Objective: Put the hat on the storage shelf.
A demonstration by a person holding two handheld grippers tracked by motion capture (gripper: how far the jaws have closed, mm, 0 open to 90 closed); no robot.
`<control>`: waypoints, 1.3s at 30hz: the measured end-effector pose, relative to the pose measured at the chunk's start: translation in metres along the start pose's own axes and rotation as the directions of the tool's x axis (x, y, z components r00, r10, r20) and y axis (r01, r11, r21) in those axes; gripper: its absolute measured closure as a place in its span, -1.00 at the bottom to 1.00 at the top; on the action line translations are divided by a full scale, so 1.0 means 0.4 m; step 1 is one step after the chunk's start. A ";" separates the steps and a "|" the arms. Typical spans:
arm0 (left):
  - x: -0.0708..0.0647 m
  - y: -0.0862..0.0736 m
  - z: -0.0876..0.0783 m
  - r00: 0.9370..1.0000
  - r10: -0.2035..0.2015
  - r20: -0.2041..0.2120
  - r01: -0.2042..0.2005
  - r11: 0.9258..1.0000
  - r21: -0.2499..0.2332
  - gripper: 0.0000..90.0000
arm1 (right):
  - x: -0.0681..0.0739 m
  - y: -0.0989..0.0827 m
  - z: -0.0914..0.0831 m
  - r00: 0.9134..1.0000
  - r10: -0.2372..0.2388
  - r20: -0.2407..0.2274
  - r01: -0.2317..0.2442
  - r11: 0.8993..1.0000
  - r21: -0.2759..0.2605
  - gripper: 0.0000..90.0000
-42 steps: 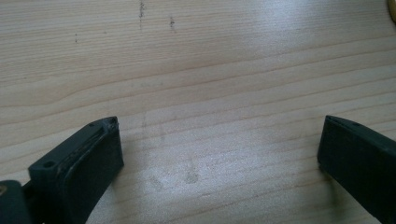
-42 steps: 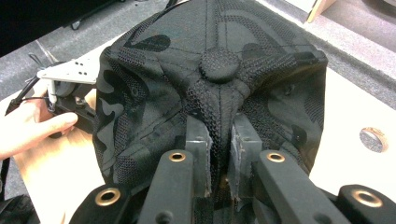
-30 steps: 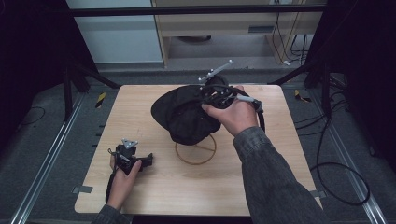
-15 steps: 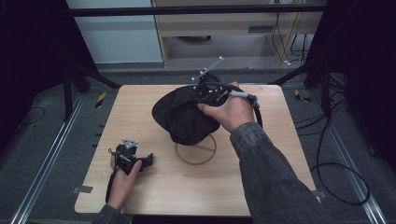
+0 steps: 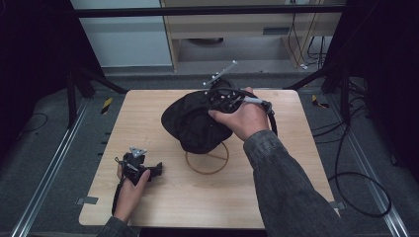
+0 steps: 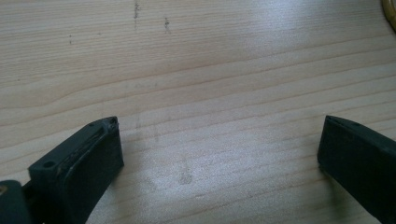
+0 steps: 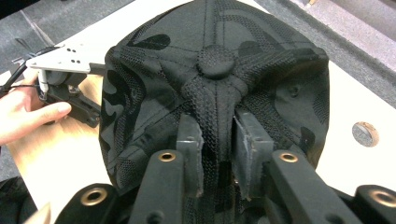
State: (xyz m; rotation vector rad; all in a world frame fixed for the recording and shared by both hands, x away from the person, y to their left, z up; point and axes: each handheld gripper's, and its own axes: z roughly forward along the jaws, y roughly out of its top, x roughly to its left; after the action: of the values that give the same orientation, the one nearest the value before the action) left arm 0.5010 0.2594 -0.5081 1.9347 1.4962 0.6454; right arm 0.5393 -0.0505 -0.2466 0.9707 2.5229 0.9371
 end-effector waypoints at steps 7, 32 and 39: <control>0.000 0.000 0.000 1.000 0.002 0.000 -0.002 1.000 0.000 -1.00 | -0.006 -0.003 0.000 1.000 0.014 0.006 -0.014 1.000 -0.011 0.34; -0.001 0.000 0.000 1.000 0.001 0.001 -0.001 1.000 0.000 -1.00 | -0.032 -0.039 -0.096 0.999 0.052 0.011 -0.051 0.993 -0.107 -0.31; -0.001 0.000 -0.001 1.000 0.004 0.001 -0.004 1.000 0.002 -1.00 | -0.045 -0.056 -0.129 0.998 0.067 0.017 -0.065 0.991 -0.121 -0.33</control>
State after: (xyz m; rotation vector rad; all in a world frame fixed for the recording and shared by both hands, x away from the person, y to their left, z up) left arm 0.5006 0.2592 -0.5080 1.9398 1.4935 0.6441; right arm 0.5175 -0.0996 -0.2221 1.0266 2.3986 1.0787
